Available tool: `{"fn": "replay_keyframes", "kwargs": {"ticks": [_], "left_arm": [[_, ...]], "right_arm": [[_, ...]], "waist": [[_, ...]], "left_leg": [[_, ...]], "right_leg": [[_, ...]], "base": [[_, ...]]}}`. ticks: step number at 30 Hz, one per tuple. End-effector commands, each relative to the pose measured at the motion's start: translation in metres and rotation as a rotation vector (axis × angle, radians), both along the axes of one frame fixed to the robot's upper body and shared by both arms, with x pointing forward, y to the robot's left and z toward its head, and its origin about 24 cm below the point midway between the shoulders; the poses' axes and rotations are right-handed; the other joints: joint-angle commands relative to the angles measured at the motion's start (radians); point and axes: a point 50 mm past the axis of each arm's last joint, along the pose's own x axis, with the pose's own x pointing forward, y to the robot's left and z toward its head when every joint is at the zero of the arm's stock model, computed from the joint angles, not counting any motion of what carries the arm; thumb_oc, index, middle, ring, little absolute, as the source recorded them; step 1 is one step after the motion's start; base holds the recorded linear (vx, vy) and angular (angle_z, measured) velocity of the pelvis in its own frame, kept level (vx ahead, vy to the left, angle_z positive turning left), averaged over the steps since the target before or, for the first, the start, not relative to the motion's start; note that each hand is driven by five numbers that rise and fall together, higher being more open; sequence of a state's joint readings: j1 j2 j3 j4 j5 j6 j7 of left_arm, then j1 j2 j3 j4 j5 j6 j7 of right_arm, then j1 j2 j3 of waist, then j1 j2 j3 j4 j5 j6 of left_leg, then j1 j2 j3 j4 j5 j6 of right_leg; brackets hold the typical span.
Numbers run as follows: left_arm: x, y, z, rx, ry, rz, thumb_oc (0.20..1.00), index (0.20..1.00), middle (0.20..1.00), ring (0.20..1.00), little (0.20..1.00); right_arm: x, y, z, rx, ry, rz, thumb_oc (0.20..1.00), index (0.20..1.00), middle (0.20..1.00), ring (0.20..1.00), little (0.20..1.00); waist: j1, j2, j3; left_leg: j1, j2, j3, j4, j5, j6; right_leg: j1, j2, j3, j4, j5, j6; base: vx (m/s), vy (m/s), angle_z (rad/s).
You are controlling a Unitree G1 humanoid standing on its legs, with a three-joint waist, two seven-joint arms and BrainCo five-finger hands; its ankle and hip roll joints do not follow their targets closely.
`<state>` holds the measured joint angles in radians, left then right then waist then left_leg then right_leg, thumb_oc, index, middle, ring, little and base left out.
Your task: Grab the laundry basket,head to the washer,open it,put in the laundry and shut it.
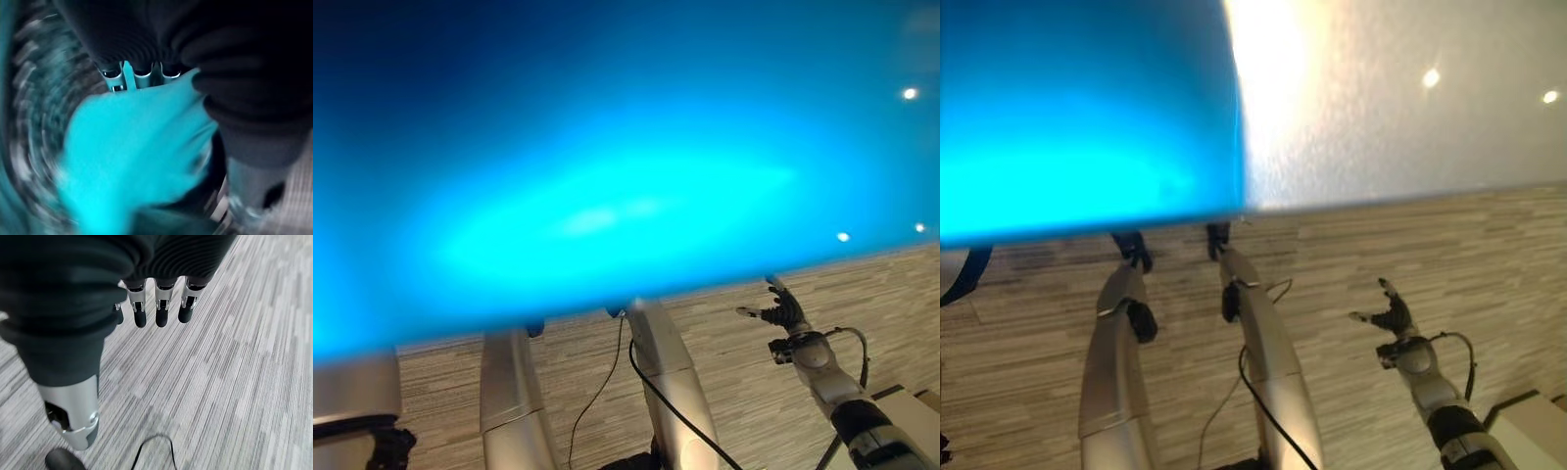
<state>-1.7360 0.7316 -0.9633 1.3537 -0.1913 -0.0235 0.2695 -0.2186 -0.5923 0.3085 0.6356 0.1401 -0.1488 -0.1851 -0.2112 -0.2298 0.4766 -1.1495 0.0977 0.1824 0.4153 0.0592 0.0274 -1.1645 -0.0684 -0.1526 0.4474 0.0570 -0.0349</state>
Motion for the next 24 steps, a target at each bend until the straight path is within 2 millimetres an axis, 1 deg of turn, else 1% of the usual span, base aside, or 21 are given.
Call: {"fn": "replay_keyframes", "kwargs": {"ticks": [1, 2, 3, 4, 5, 6, 7, 8, 9, 12, 13, 14, 15, 16, 17, 18, 19, 20, 21, 22, 24], "left_arm": [[-0.019, 0.006, 0.039, 0.266, -0.002, 0.178, 1.000, 1.000, 1.000, 1.000, 1.000], [-0.011, 0.014, 0.018, 0.352, 0.129, 0.244, 1.000, 1.000, 1.000, 1.000, 1.000], [-0.007, 0.016, 0.009, 0.382, 0.189, 0.261, 1.000, 1.000, 1.000, 1.000, 1.000], [-0.007, 0.016, 0.009, 0.382, 0.190, 0.261, 1.000, 1.000, 1.000, 1.000, 1.000], [-0.003, 0.017, -0.001, 0.410, 0.258, 0.267, 1.000, 1.000, 1.000, 1.000, 1.000], [0.001, 0.015, -0.011, 0.430, 0.313, 0.260, 1.000, 1.000, 1.000, 1.000, 1.000], [0.009, 0.005, -0.023, 0.475, 0.377, 0.204, 1.000, 1.000, 1.000, 1.000, 1.000], [0.012, -0.003, -0.027, 0.491, 0.384, 0.163, 1.000, 1.000, 1.000, 1.000, 1.000], [0.012, -0.003, -0.027, 0.491, 0.385, 0.163, 1.000, 1.000, 1.000, 1.000, 1.000], [0.018, -0.032, -0.041, 0.580, 0.319, 0.028, 1.000, 1.000, 1.000, 1.000, 1.000], [0.019, -0.040, -0.049, 0.581, 0.288, -0.029, 1.000, 1.000, 1.000, 1.000, 1.000], [0.016, -0.044, -0.070, 0.516, 0.224, -0.129, 1.000, 1.000, 1.000, 1.000, 1.000], [0.016, -0.042, -0.072, 0.511, 0.227, -0.127, 1.000, 1.000, 1.000, 1.000, 1.000], [0.005, -0.036, -0.100, 0.437, 0.181, -0.216, 1.000, 1.000, 1.000, 1.000, 1.000], [-0.005, -0.027, -0.126, 0.379, 0.187, -0.255, 1.000, 1.000, 1.000, 1.000, 1.000], [-0.006, -0.026, -0.126, 0.376, 0.188, -0.252, 1.000, 1.000, 1.000, 1.000, 1.000], [-0.014, -0.020, -0.143, 0.337, 0.200, -0.273, 1.000, 1.000, 1.000, 1.000, 1.000], [-0.023, -0.012, -0.166, 0.254, 0.235, -0.301, 1.000, 1.000, 1.000, 1.000, 1.000], [-0.036, -0.007, -0.184, 0.203, 0.256, -0.327, 1.000, 1.000, 1.000, 1.000, 1.000], [-0.061, 0.002, -0.221, 0.063, 0.321, -0.379, 1.000, 1.000, 1.000, 1.000, 1.000], [-0.083, 0.005, -0.253, -0.076, 0.378, -0.423, 1.000, 1.000, 1.000, 1.000, 1.000]], "right_arm": [[-0.034, -0.021, -0.019, -0.099, 0.137, 0.031, 1.000, 1.000, 1.000, 1.000, 1.000], [-0.033, -0.021, -0.018, -0.108, 0.142, 0.043, 1.000, 1.000, 1.000, 1.000, 1.000], [-0.033, -0.023, -0.019, -0.121, 0.152, 0.040, 1.000, 1.000, 1.000, 1.000, 1.000], [-0.033, -0.023, -0.019, -0.121, 0.152, 0.040, 1.000, 1.000, 1.000, 1.000, 1.000], [-0.033, -0.025, -0.020, -0.136, 0.166, 0.040, 1.000, 1.000, 1.000, 1.000, 1.000], [-0.033, -0.027, -0.021, -0.147, 0.180, 0.040, 1.000, 1.000, 1.000, 1.000, 1.000], [-0.034, -0.029, -0.022, -0.155, 0.206, 0.035, 1.000, 1.000, 1.000, 1.000, 1.000], [-0.034, -0.030, -0.024, -0.154, 0.218, 0.033, 1.000, 1.000, 1.000, 1.000, 1.000], [-0.034, -0.030, -0.024, -0.154, 0.219, 0.034, 1.000, 1.000, 1.000, 1.000, 1.000], [-0.040, -0.027, -0.034, -0.130, 0.260, 0.032, 1.000, 1.000, 1.000, 1.000, 1.000], [-0.042, -0.025, -0.037, -0.108, 0.263, 0.021, 1.000, 1.000, 1.000, 1.000, 1.000], [-0.046, -0.019, -0.046, -0.067, 0.275, -0.002, 1.000, 1.000, 1.000, 1.000, 1.000], [-0.047, -0.020, -0.046, -0.072, 0.278, 0.000, 1.000, 1.000, 1.000, 1.000, 1.000], [-0.054, -0.013, -0.056, -0.034, 0.299, -0.023, 1.000, 1.000, 1.000, 1.000, 1.000], [-0.060, -0.009, -0.063, -0.013, 0.319, -0.035, 1.000, 1.000, 1.000, 1.000, 1.000], [-0.060, -0.009, -0.063, -0.016, 0.320, -0.033, 1.000, 1.000, 1.000, 1.000, 1.000], [-0.065, -0.010, -0.067, -0.013, 0.337, -0.050, 1.000, 1.000, 1.000, 1.000, 1.000], [-0.070, -0.008, -0.073, -0.009, 0.364, -0.062, 1.000, 1.000, 1.000, 1.000, 1.000], [-0.076, -0.008, -0.078, 0.000, 0.388, -0.081, 1.000, 1.000, 1.000, 1.000, 1.000], [-0.087, -0.007, -0.089, 0.011, 0.450, -0.108, 1.000, 1.000, 1.000, 1.000, 1.000], [-0.096, -0.006, -0.098, 0.024, 0.506, -0.140, 1.000, 1.000, 1.000, 1.000, 1.000]], "waist": [[-0.066, 0.080, -0.128], [-0.068, 0.075, -0.124], [-0.068, 0.073, -0.123], [-0.069, 0.073, -0.123], [-0.069, 0.073, -0.122], [-0.068, 0.073, -0.122], [-0.064, 0.073, -0.121], [-0.058, 0.076, -0.121], [-0.058, 0.076, -0.120], [-0.034, 0.087, -0.111], [-0.021, 0.090, -0.107], [0.004, 0.097, -0.097], [0.001, 0.098, -0.096], [0.033, 0.101, -0.088], [0.053, 0.106, -0.085], [0.049, 0.106, -0.087], [0.059, 0.107, -0.086], [0.074, 0.108, -0.084], [0.088, 0.113, -0.082], [0.110, 0.125, -0.077], [0.140, 0.136, -0.078]], "left_leg": [[0.042, 0.089, -0.107, 0.123, -0.229, -0.042], [0.050, 0.092, -0.109, 0.121, -0.229, -0.043], [0.056, 0.093, -0.110, 0.118, -0.227, -0.044], [0.057, 0.093, -0.110, 0.117, -0.227, -0.044], [0.065, 0.093, -0.111, 0.110, -0.224, -0.044], [0.075, 0.093, -0.112, 0.099, -0.221, -0.046], [0.089, 0.090, -0.113, 0.088, -0.215, -0.048], [0.097, 0.088, -0.114, 0.081, -0.211, -0.049], [0.099, 0.088, -0.114, 0.080, -0.210, -0.049], [0.146, 0.079, -0.112, 0.049, -0.200, -0.052], [0.162, 0.075, -0.111, 0.040, -0.197, -0.052], [0.210, 0.061, -0.106, 0.013, -0.192, -0.052], [0.218, 0.060, -0.104, 0.009, -0.191, -0.052], [0.274, 0.048, -0.101, -0.019, -0.190, -0.052], [0.321, 0.043, -0.095, -0.039, -0.193, -0.053], [0.322, 0.042, -0.094, -0.043, -0.188, -0.053], [0.347, 0.038, -0.089, -0.053, -0.189, -0.052], [0.380, 0.032, -0.085, -0.067, -0.189, -0.052], [0.401, 0.027, -0.082, -0.070, -0.191, -0.050], [0.458, 0.017, -0.075, -0.082, -0.195, -0.045], [0.501, 0.012, -0.073, -0.089, -0.198, -0.040]], "right_leg": [[0.093, -0.019, 0.006, 0.005, -0.145, 0.110], [0.103, -0.017, 0.004, -0.001, -0.143, 0.109], [0.110, -0.017, 0.002, -0.007, -0.140, 0.110], [0.112, -0.017, 0.002, -0.008, -0.140, 0.110], [0.119, -0.017, 0.001, -0.013, -0.138, 0.110], [0.127, -0.015, 0.002, -0.021, -0.136, 0.110], [0.144, -0.014, -0.001, -0.029, -0.130, 0.112], [0.152, -0.013, -0.003, -0.034, -0.128, 0.113], [0.154, -0.013, -0.003, -0.035, -0.127, 0.113], [0.200, -0.020, -0.010, -0.057, -0.119, 0.119], [0.215, -0.022, -0.013, -0.064, -0.119, 0.120], [0.258, -0.025, -0.016, -0.081, -0.118, 0.122], [0.265, -0.025, -0.016, -0.083, -0.117, 0.122], [0.317, -0.027, -0.018, -0.109, -0.114, 0.125], [0.362, -0.029, -0.016, -0.130, -0.111, 0.129], [0.363, -0.029, -0.016, -0.134, -0.108, 0.129], [0.391, -0.030, -0.019, -0.152, -0.106, 0.129], [0.423, -0.031, -0.016, -0.165, -0.103, 0.130], [0.450, -0.034, -0.017, -0.176, -0.101, 0.129], [0.507, -0.038, -0.014, -0.192, -0.098, 0.129], [0.553, -0.043, -0.016, -0.200, -0.098, 0.127]], "base": [[-0.02, 0.005, 0.04], [-0.03, 0.007, 0.03], [-0.02, 0.004, 0.04], [0.00, 0.000, 0.00], [0.00, 0.000, 0.00], [0.00, 0.000, 0.00], [0.00, 0.000, 0.00], [0.00, 0.000, 0.00], [-0.01, 0.000, 0.03], [0.01, -0.017, 0.07], [0.00, 0.001, 0.06], [-0.01, 0.012, 0.04], [-0.03, 0.056, 0.09], [-0.02, 0.070, 0.06], [-0.02, 0.069, 0.10], [0.00, 0.043, 0.00], [-0.01, 0.037, 0.05], [0.00, 0.052, 0.00], [0.01, 0.093, -0.01], [0.02, 0.087, -0.08], [0.03, 0.092, -0.07]]}}
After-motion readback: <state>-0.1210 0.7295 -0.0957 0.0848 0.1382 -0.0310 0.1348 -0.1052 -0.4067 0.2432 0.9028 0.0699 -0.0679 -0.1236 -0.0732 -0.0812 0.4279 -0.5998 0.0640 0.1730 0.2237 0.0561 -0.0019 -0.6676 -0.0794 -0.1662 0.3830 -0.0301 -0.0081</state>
